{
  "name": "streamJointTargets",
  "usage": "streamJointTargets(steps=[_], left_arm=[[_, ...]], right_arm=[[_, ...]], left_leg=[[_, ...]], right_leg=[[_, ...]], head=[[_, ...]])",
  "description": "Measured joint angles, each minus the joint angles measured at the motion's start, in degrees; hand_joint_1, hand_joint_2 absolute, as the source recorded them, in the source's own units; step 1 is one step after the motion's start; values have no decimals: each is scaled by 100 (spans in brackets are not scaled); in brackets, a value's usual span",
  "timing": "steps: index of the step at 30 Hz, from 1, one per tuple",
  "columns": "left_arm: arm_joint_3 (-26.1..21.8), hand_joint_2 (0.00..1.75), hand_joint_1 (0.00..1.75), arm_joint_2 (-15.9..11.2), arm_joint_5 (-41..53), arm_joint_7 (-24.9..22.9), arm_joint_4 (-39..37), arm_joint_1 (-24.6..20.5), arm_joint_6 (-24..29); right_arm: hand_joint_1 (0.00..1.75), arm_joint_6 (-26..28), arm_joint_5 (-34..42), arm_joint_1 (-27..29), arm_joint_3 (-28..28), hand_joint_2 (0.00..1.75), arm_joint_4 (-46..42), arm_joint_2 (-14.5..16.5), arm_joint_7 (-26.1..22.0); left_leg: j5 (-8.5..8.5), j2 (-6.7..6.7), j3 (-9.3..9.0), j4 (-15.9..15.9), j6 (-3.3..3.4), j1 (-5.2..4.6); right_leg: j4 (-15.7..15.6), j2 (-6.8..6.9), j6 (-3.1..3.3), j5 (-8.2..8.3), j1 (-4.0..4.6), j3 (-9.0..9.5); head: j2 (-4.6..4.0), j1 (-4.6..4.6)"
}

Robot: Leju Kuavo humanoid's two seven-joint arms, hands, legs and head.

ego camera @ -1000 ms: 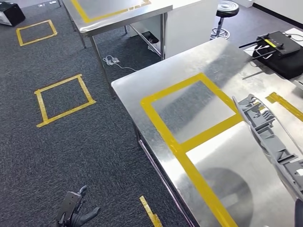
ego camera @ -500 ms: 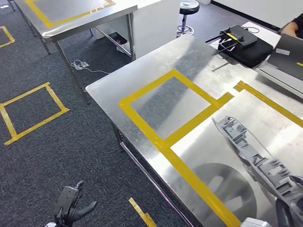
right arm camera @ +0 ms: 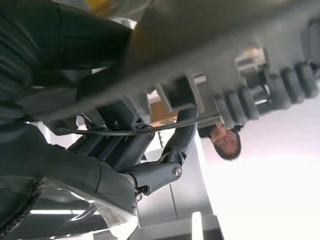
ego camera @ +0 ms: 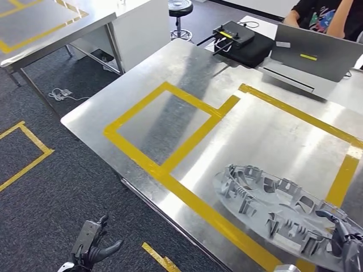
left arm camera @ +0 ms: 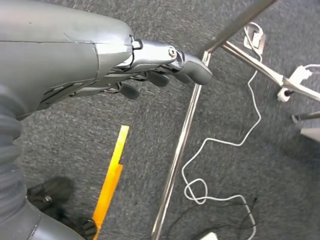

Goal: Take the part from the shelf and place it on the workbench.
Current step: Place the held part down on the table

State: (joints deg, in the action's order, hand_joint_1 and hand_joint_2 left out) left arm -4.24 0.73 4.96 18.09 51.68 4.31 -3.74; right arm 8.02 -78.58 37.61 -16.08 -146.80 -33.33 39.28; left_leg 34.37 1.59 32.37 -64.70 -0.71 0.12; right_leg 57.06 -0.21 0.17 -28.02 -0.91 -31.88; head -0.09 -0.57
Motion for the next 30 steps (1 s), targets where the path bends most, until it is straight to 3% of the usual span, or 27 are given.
streamJointTargets(steps=[2,3,4,5,7,9,11,12,14,15,16,17,18,19,21,23,25,27,29,30], left_arm=[[39,175,0,-22,22,21,-112,-45,2],[68,175,0,-31,32,38,-176,-79,0],[103,175,0,-39,37,61,-239,-127,-3],[143,175,0,-46,39,83,-299,-182,-10],[218,175,0,-62,42,124,-414,-298,-28],[286,175,0,-86,44,164,-522,-395,-38],[364,175,0,-97,43,195,-614,-487,-47],[410,175,0,-100,41,205,-658,-543,-57],[501,175,0,-104,34,225,-751,-651,-79],[544,175,0,-110,30,237,-806,-692,-86],[583,175,0,-113,24,250,-858,-716,-91],[624,175,0,-116,16,260,-911,-734,-96],[663,175,0,-119,8,268,-959,-746,-99],[695,175,0,-120,2,273,-996,-760,-101],[748,175,0,-121,-8,280,-1052,-797,-102],[781,175,0,-129,-11,289,-1084,-832,-104],[816,175,0,-137,-19,297,-1113,-872,-117],[864,175,0,-139,-32,304,-1140,-931,-132],[911,175,0,-146,-61,321,-1180,-1001,-137],[936,175,0,-149,-77,336,-1210,-1030,-137]], right_arm=[[175,-211,260,-51,28,175,44,-160,0],[175,-311,385,-81,49,175,81,-252,0],[175,-406,519,-116,73,175,131,-359,-2],[175,-484,646,-150,98,175,186,-469,-7],[175,-604,892,-225,153,175,323,-701,-40],[175,-690,1077,-309,196,175,495,-914,-127],[175,-777,1216,-372,220,175,683,-1093,-269],[175,-826,1279,-404,227,175,789,-1174,-356],[175,-928,1372,-539,233,175,1027,-1330,-556],[175,-983,1400,-631,228,175,1173,-1401,-674],[175,-1033,1414,-724,217,175,1313,-1457,-785],[175,-1077,1424,-806,202,175,1461,-1506,-884],[175,-1109,1427,-867,187,175,1594,-1544,-964],[175,-1126,1428,-918,176,175,1699,-1576,-1010],[175,-1137,1442,-998,170,175,1851,-1634,-1052],[175,-1143,1486,-1082,173,175,1951,-1676,-1104],[175,-1125,1534,-1167,172,175,2075,-1703,-1251],[175,-1064,1542,-1263,158,175,2263,-1720,-1468],[175,-999,1505,-1429,135,175,2510,-1733,-1708],[175,-962,1463,-1539,122,175,2655,-1739,-1841]], left_leg=[[288,-109,367,-772,13,2],[288,-122,469,-952,31,1],[163,-137,465,-892,58,-2],[-51,-175,362,-617,95,-7],[-472,-406,41,178,187,-12],[-608,-591,-142,644,228,-16],[-604,-530,-161,730,233,-25],[-627,-455,-165,761,247,-21],[-676,-302,-175,836,291,-1],[-689,-219,-173,853,306,-1],[-692,-139,-165,856,316,-5],[-693,-49,-158,853,318,-9],[-690,36,-155,851,317,-11],[-686,118,-154,849,314,-12],[-666,262,-164,835,287,-10],[-628,374,-176,804,231,-38],[-600,480,-185,780,180,-75],[-576,540,-193,760,134,-72],[-400,303,-113,529,74,-42],[-228,127,9,238,46,-28]], right_leg=[[3,-149,23,15,13,-14],[4,-228,28,20,23,-16],[5,-307,29,24,32,-14],[5,-384,26,28,40,-9],[10,-527,5,40,51,-12],[23,-668,-46,67,40,-63],[14,-808,-125,105,12,-143],[28,-767,-157,101,8,-181],[272,-447,-206,-60,26,-340],[572,-230,-224,-228,25,-476],[949,-97,-250,-411,19,-659],[1322,-36,-276,-558,7,-836],[1542,-15,-299,-602,-4,-935],[1560,2,-317,-547,-14,-932],[921,134,-337,-196,-25,-570],[200,368,-304,15,2,-172],[5,411,-222,16,27,-70],[9,285,-145,47,17,-83],[-1,194,-80,80,1,-90],[-6,155,-51,94,-7,-94]], head=[[0,-1],[0,-1],[0,-1],[0,1],[0,4],[0,5],[0,4],[0,8],[0,33],[0,45],[0,57],[0,61],[0,62],[0,63],[0,64],[0,63],[0,59],[0,57],[0,52],[0,48]])
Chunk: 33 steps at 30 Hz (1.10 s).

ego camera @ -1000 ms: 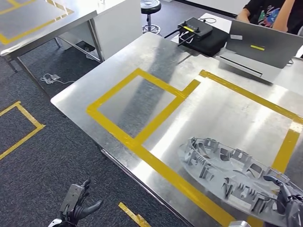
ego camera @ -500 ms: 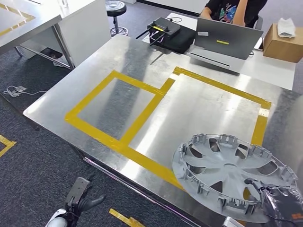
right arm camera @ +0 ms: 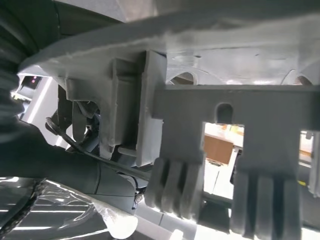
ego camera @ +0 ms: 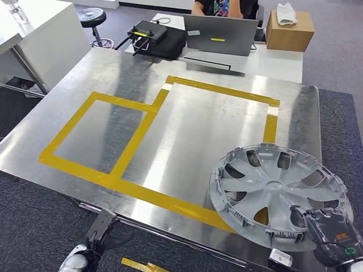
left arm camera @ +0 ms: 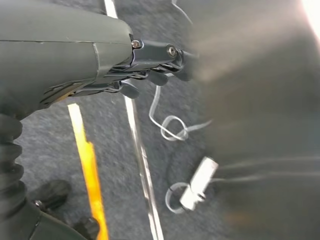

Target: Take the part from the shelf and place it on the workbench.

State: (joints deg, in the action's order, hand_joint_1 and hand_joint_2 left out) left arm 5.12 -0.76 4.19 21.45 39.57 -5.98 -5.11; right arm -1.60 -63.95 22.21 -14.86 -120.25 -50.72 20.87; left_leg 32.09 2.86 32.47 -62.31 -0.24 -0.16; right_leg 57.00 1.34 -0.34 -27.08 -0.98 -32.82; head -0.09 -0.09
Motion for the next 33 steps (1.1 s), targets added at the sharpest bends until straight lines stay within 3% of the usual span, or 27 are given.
streamJointTargets(steps=[2,3,4,5,8,10,13,20,27,33], left_arm=[[50,175,0,-1,-38,41,-70,-21,2],[71,175,0,-3,-58,59,-101,-23,3],[91,175,0,-4,-84,75,-126,-26,4],[111,175,0,-5,-107,90,-144,-32,6],[173,175,0,-13,-174,137,-173,-76,14],[211,175,0,-17,-193,156,-189,-112,17],[285,175,0,-18,-202,165,-223,-140,16],[495,175,0,-18,-185,165,-320,-283,-39],[571,175,0,-20,-185,165,-375,-323,-52],[687,175,0,-4,-171,152,-418,-417,-118]], right_arm=[[175,98,-128,-235,-30,175,328,1,-242],[175,171,-212,-346,-44,175,501,7,-355],[175,258,-307,-451,-60,175,672,18,-454],[175,362,-405,-551,-71,175,831,34,-544],[175,732,-692,-851,-88,175,1247,122,-796],[175,880,-812,-1010,-94,175,1455,187,-911],[175,1067,-1006,-1271,-136,175,1691,254,-1198],[175,1301,-1259,-2382,-687,175,2272,651,-1772],[175,1393,-1277,-2784,-1043,175,2534,851,-1840],[175,1999,-1372,-3387,-1595,175,2793,1219,-2042]], left_leg=[[353,-209,362,-781,-10,6],[425,-236,502,-1062,-3,6],[385,-245,557,-1148,13,4],[239,-251,508,-1007,39,1],[-332,-296,34,106,182,-35],[-428,-316,-102,481,186,-50],[-443,-310,-84,519,118,-62],[-472,-306,-65,512,168,-79],[-474,-315,-54,509,172,-79],[-475,-311,-48,509,169,-63]], right_leg=[[2,-88,31,11,10,-16],[3,-132,38,14,18,-20],[4,-172,40,16,28,-22],[6,-206,41,17,37,-20],[13,-283,23,26,59,-21],[31,-305,0,31,64,-61],[36,-310,-19,46,44,-98],[-5,-312,-83,94,29,-96],[-3,-302,-86,96,28,-105],[3,-311,-84,97,38,-118]], head=[[0,-2],[0,-1],[0,-1],[0,-1],[0,5],[0,9],[0,10],[0,10],[0,9],[0,8]])
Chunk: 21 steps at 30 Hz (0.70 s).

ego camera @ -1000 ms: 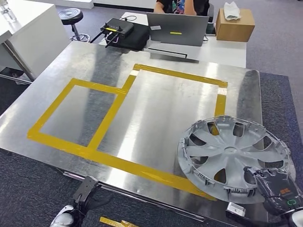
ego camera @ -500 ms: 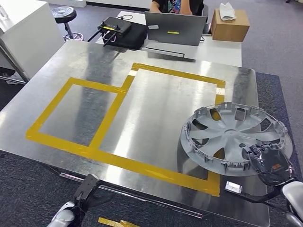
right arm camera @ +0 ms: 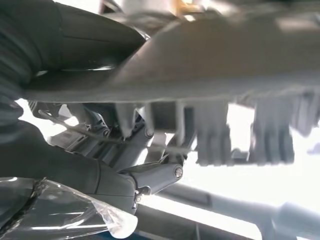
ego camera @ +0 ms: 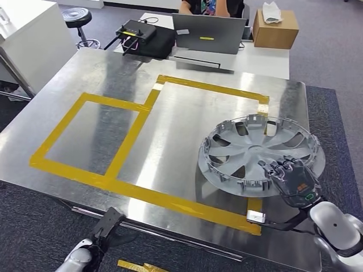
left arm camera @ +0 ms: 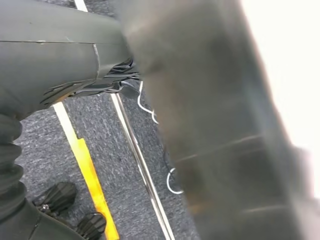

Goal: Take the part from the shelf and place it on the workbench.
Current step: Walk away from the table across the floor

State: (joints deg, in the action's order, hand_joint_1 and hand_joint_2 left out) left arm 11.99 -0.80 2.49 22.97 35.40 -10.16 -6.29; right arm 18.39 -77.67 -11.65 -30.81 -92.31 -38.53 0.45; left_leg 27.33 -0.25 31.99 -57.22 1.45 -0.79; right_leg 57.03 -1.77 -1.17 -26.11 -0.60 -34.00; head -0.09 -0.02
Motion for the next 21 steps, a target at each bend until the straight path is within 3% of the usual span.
streamJointTargets(steps=[10,21], left_arm=[[298,175,0,21,-13,-13,-19,-125,-76],[487,175,0,13,-29,94,-19,-170,-152]], right_arm=[[175,1363,22,-643,-777,175,250,689,63],[175,1709,154,-731,-974,175,266,1175,-75]], left_leg=[[-10,-6,6,0,-14,7],[-10,-7,11,0,-14,6]], right_leg=[[7,7,8,4,7,-6],[7,8,9,3,6,-8]], head=[[0,1],[0,1]])
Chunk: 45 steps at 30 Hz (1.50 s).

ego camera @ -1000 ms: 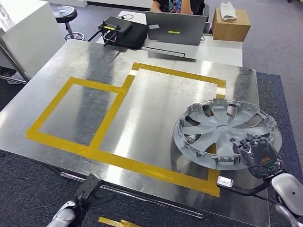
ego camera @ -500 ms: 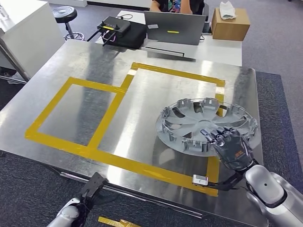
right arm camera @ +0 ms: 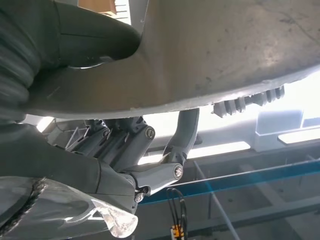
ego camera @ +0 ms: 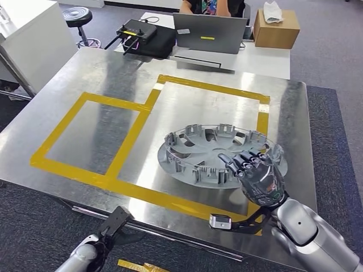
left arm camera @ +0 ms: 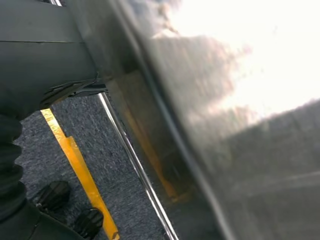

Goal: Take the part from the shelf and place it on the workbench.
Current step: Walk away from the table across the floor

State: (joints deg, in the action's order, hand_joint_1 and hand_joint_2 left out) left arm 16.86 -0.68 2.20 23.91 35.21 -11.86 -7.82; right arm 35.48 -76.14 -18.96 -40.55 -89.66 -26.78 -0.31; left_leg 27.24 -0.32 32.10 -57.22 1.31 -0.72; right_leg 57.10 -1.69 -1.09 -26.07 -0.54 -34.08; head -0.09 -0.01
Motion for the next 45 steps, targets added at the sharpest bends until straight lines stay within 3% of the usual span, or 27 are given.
streamJointTargets(steps=[9,20,24,26,30,35,39,45], left_arm=[[57,175,0,-6,16,0,0,-11,10],[89,175,0,-16,15,-16,0,-12,14],[111,175,0,-31,16,-42,1,-12,62],[133,175,0,-45,37,-61,2,-9,86],[149,0,0,-88,-47,-75,2,15,89],[98,0,0,-150,-143,-117,2,140,325],[-10,0,0,-203,-201,-117,2,233,369],[-194,0,0,-257,-231,-56,2,320,370]], right_arm=[[175,121,22,-1,-44,175,0,206,-39],[175,92,38,-5,-50,175,1,234,-61],[0,-86,230,4,-38,0,28,231,-23],[0,-151,346,69,10,0,70,221,22],[0,-701,793,335,198,0,137,125,216],[0,-2604,2067,819,728,0,40,49,1010],[0,-3641,2815,1027,1117,0,-114,46,1554],[0,-4181,3643,1144,1501,0,-346,46,1947]], left_leg=[[0,0,1,0,0,0],[0,0,4,0,0,0],[0,0,3,0,0,0],[0,0,4,0,0,0],[1,0,5,0,0,0],[1,-4,13,0,1,0],[1,-3,16,0,1,0],[0,-4,16,0,0,0]], right_leg=[[0,0,0,0,0,-2],[0,0,0,0,0,-3],[0,0,0,0,0,-6],[-1,1,0,0,0,-7],[-1,0,0,0,0,-8],[-1,4,0,-1,0,-12],[-1,1,1,-1,0,-19],[-1,5,2,-1,0,-18]], head=[[0,-2],[0,0],[0,-1],[0,-1],[0,-1],[0,0],[0,-1],[0,-1]])
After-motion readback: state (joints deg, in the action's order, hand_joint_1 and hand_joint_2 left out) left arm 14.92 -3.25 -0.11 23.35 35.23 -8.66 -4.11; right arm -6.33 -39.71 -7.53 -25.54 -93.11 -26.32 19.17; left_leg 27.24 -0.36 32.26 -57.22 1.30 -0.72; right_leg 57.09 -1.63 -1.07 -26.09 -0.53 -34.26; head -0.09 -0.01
